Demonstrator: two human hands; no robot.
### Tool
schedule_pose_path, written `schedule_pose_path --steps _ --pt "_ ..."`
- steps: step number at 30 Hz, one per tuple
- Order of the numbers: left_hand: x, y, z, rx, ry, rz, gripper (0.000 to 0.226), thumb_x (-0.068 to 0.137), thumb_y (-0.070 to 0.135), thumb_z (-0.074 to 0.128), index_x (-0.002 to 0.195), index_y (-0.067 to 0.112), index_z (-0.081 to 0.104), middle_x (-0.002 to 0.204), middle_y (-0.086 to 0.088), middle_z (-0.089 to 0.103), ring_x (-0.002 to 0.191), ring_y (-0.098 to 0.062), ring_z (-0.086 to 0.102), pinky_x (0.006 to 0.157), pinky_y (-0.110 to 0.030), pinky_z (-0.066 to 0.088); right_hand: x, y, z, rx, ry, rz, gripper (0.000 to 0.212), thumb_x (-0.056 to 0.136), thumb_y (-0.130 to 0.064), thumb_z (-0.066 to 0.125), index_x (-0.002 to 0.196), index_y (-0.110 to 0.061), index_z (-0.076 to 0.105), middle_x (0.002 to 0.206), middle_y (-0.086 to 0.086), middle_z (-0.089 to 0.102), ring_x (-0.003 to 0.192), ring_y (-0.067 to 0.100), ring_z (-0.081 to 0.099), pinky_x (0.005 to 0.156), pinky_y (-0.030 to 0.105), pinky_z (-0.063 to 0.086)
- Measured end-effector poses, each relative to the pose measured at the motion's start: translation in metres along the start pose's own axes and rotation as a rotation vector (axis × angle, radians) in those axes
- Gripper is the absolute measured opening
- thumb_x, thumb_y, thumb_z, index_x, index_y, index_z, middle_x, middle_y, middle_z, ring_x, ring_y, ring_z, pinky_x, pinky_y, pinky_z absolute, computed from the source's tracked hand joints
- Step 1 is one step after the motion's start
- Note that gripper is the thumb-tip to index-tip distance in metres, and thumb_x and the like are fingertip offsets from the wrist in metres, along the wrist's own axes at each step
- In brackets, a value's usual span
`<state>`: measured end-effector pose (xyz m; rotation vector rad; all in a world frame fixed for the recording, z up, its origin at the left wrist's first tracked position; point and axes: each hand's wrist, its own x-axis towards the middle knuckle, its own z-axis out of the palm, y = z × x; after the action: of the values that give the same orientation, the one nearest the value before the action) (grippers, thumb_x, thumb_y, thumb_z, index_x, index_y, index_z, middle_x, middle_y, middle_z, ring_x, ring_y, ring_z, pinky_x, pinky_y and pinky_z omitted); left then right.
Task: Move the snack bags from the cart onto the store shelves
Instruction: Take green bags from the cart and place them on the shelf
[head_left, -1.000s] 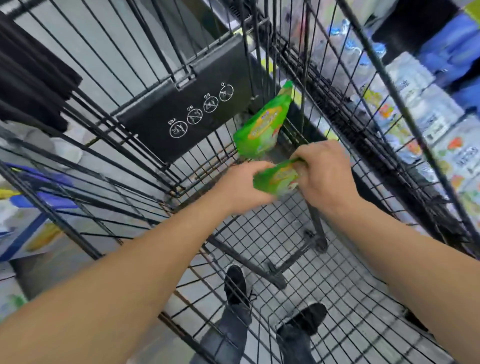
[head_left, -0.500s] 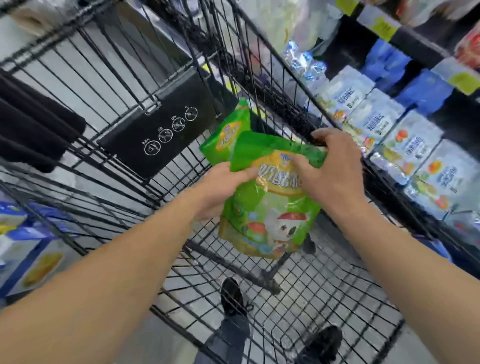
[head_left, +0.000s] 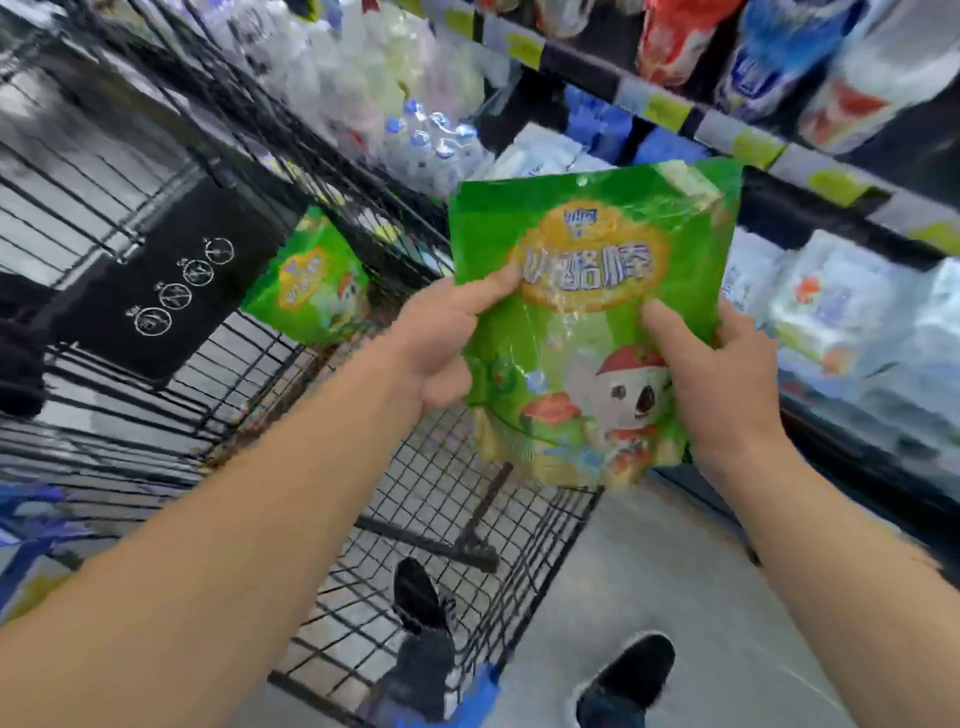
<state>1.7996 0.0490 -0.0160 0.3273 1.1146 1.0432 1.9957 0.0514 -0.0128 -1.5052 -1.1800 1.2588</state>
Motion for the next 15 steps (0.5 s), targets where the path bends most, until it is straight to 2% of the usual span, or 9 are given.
schedule_pose_path --steps 3,6,9,12,14,15 --pt "0.012 -0.03 0.071 0.054 -0.014 -0.012 0.024 0.099 0.018 0.051 0.114 0.008 0.066 0.107 -0.015 0.071 0.096 -0.03 0.068 0.084 -0.051 0.057 0.002 0.016 -0.077 0.064 0.052 0.05 0.006 0.076 -0.034 0.073 0.076 -0.028 0.074 0.078 -0.009 0.075 0.077 0.013 0.069 0.076 0.035 0.056" --pt "0.021 -0.059 0.126 0.113 0.009 -0.032 0.028 0.098 0.019 0.055 0.121 0.005 0.064 0.117 -0.019 0.068 0.106 -0.032 0.066 0.09 -0.054 0.054 0.0 0.034 -0.135 0.11 0.083 0.098 0.006 0.075 -0.035 0.072 0.075 -0.029 0.075 0.08 -0.01 0.076 0.078 0.012 0.069 0.076 0.034 0.056" --pt "0.03 -0.094 0.193 0.181 -0.004 -0.056 0.024 0.096 0.019 0.057 0.114 0.006 0.067 0.108 -0.015 0.071 0.096 -0.029 0.069 0.084 -0.052 0.057 -0.005 0.053 -0.204 0.128 0.159 0.139 0.009 0.083 -0.028 0.073 0.076 -0.024 0.074 0.078 -0.009 0.075 0.077 0.013 0.069 0.079 0.038 0.056" --pt "0.039 -0.128 0.256 0.244 -0.019 -0.078 0.019 0.096 0.018 0.058 0.107 0.006 0.069 0.098 -0.014 0.073 0.084 -0.027 0.071 0.084 -0.052 0.057 -0.008 0.072 -0.263 0.132 0.256 0.173 0.012 0.083 -0.032 0.072 0.072 -0.033 0.075 0.076 -0.01 0.074 0.078 0.018 0.069 0.08 0.044 0.056" --pt "0.045 -0.15 0.3 0.28 -0.042 -0.104 0.016 0.095 0.018 0.059 0.102 0.007 0.069 0.095 -0.015 0.073 0.085 -0.029 0.071 0.088 -0.055 0.055 -0.011 0.081 -0.307 0.134 0.34 0.213 0.015 0.086 -0.032 0.071 0.072 -0.027 0.072 0.072 -0.011 0.073 0.076 0.019 0.069 0.079 0.047 0.056" --pt "0.047 -0.153 0.302 0.289 -0.045 -0.102 0.019 0.095 0.018 0.06 0.106 0.005 0.068 0.099 -0.017 0.073 0.09 -0.032 0.071 0.089 -0.056 0.054 -0.011 0.084 -0.311 0.144 0.35 0.235 0.016 0.086 -0.031 0.071 0.073 -0.023 0.071 0.071 -0.011 0.072 0.075 0.019 0.069 0.079 0.047 0.056"
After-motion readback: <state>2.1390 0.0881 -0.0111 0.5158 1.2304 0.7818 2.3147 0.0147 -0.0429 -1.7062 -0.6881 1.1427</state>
